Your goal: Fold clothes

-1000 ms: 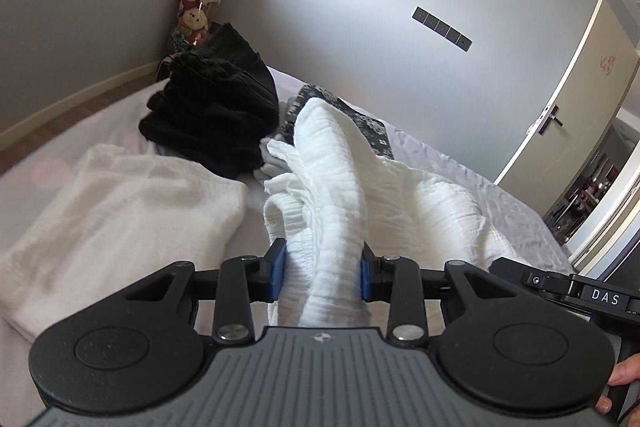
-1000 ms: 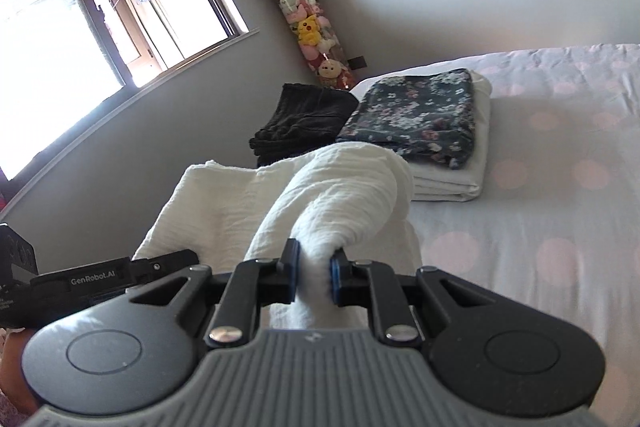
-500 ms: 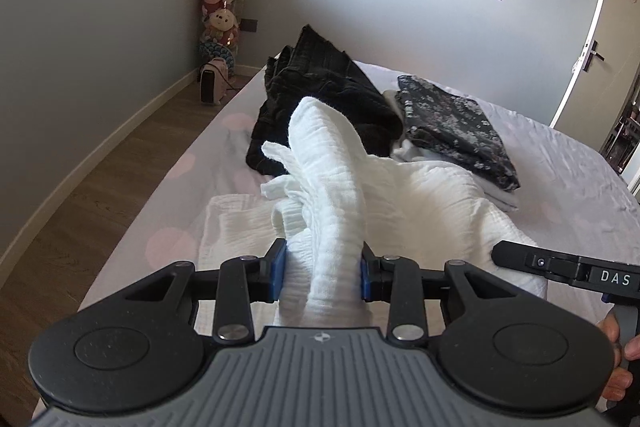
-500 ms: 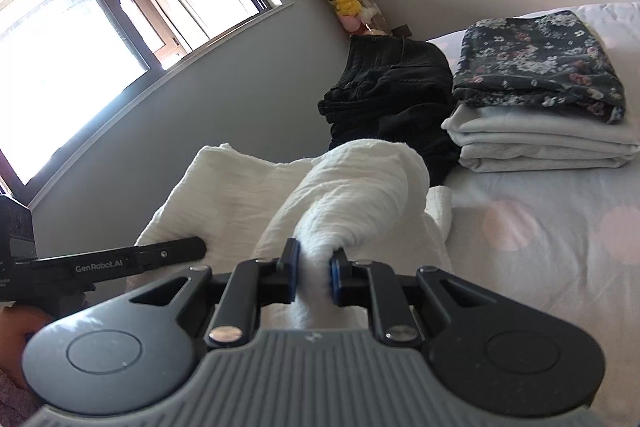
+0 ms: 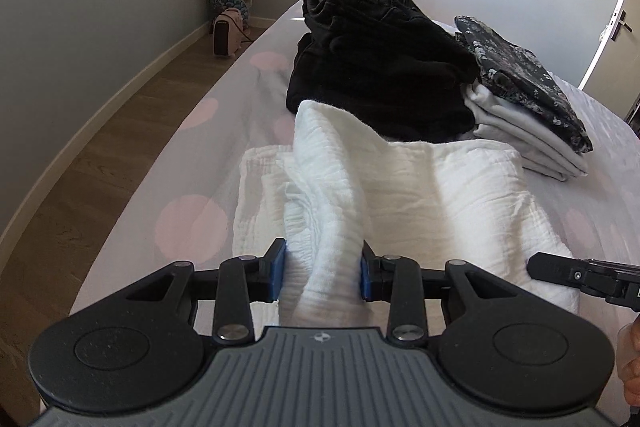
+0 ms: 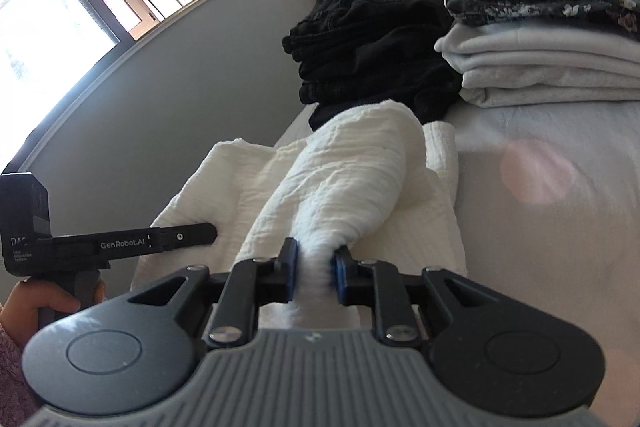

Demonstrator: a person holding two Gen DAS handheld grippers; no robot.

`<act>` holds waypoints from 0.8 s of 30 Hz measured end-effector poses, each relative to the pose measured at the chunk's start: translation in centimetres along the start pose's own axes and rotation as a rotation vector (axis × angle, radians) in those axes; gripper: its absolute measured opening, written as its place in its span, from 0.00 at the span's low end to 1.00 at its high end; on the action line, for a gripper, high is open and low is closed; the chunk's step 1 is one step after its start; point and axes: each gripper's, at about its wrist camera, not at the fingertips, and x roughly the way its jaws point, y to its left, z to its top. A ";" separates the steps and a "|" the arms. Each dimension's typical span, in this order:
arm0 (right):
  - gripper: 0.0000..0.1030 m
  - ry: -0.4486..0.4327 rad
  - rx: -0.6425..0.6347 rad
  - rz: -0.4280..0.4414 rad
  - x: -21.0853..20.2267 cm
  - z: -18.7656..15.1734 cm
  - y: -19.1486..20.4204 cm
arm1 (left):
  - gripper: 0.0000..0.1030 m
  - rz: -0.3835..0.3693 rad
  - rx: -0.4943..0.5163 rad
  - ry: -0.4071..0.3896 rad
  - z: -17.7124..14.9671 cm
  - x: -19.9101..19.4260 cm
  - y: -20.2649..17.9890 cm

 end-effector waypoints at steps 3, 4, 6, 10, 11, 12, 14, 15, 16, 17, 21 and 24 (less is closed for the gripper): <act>0.47 0.025 0.050 0.054 -0.1 0.0 -1.1 | 0.51 0.032 0.002 -0.019 -0.4 -0.3 0.1; 0.56 0.031 0.062 0.069 -0.3 0.2 -1.4 | 0.53 0.046 0.006 -0.024 -0.5 -0.5 0.0; 0.66 0.023 0.075 0.080 -1.1 0.8 -2.0 | 0.61 0.074 0.015 -0.032 -0.6 -1.1 0.0; 0.74 0.017 0.124 0.073 -2.1 3.0 -3.7 | 0.62 0.121 0.034 -0.056 -0.6 -2.7 -0.2; 0.74 0.020 0.144 0.067 -2.1 3.7 -4.3 | 0.63 0.131 0.041 -0.060 -0.6 -3.1 -0.3; 0.74 0.024 0.163 0.061 -2.1 4.4 -4.8 | 0.64 0.142 0.050 -0.064 -0.7 -3.6 -0.6; 0.74 0.060 0.233 0.066 -0.9 5.6 -6.3 | 0.64 0.157 0.071 -0.070 -0.9 -4.5 -1.1; 0.77 0.077 0.270 0.068 -0.2 6.1 -7.0 | 0.64 0.160 0.084 -0.071 -1.0 -5.0 -1.4; 0.77 0.088 0.305 0.067 0.4 6.3 -7.6 | 0.64 0.160 0.095 -0.070 -1.1 -5.3 -1.7; 0.77 0.094 0.322 0.052 0.8 6.5 -8.1 | 0.64 0.160 0.107 -0.069 -1.3 -5.7 -2.1; 0.57 0.153 0.174 -0.080 2.0 6.5 -8.3 | 0.63 0.111 0.163 -0.022 -2.3 -6.0 -3.6; 0.55 0.216 0.082 -0.095 2.9 5.6 -8.4 | 0.63 0.109 0.232 0.021 -3.5 -5.2 -4.9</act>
